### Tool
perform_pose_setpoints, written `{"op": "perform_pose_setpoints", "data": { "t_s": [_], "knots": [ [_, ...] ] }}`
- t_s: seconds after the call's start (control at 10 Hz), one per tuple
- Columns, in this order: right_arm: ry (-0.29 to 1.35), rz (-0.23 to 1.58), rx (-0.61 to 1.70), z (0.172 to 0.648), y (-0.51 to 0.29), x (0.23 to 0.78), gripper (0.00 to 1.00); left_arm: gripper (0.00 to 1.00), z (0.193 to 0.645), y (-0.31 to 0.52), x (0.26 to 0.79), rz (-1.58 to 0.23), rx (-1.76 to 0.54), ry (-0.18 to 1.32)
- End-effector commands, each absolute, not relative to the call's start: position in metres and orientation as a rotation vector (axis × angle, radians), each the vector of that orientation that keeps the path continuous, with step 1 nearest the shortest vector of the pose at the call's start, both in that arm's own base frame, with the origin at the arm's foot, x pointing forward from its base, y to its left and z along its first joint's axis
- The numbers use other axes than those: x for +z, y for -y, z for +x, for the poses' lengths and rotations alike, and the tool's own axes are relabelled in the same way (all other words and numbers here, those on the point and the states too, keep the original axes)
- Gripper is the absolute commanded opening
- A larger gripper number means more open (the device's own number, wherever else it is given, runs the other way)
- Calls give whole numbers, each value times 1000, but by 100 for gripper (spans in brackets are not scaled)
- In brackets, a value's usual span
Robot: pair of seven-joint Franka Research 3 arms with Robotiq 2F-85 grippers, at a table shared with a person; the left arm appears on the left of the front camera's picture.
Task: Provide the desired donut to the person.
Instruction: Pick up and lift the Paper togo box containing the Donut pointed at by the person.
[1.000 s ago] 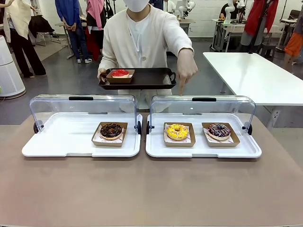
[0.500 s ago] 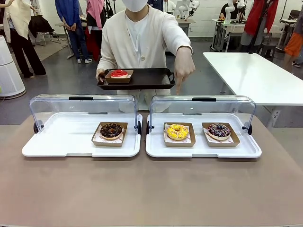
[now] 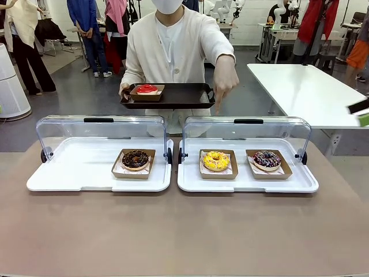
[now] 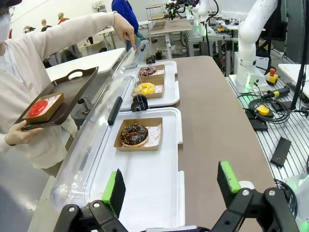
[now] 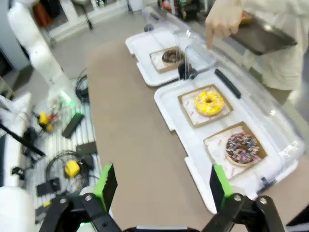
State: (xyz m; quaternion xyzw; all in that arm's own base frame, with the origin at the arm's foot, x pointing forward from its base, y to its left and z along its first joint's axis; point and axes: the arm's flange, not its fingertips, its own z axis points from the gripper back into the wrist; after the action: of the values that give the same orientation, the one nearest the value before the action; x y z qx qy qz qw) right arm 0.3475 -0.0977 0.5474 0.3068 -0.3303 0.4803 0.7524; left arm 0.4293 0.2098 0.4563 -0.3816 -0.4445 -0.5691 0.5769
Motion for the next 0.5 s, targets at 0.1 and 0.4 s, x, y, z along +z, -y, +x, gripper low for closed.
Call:
{"op": "perform_pose_setpoints", "data": {
  "t_s": [0.1,0.4],
  "knots": [
    [503,453,1199,374,12,546,100,100,428,-211,457,-889,-1334,1044],
    [385,276,1317,377,-74,514,100,100,428,-211,457,-889,-1334,1044]
  ]
}}
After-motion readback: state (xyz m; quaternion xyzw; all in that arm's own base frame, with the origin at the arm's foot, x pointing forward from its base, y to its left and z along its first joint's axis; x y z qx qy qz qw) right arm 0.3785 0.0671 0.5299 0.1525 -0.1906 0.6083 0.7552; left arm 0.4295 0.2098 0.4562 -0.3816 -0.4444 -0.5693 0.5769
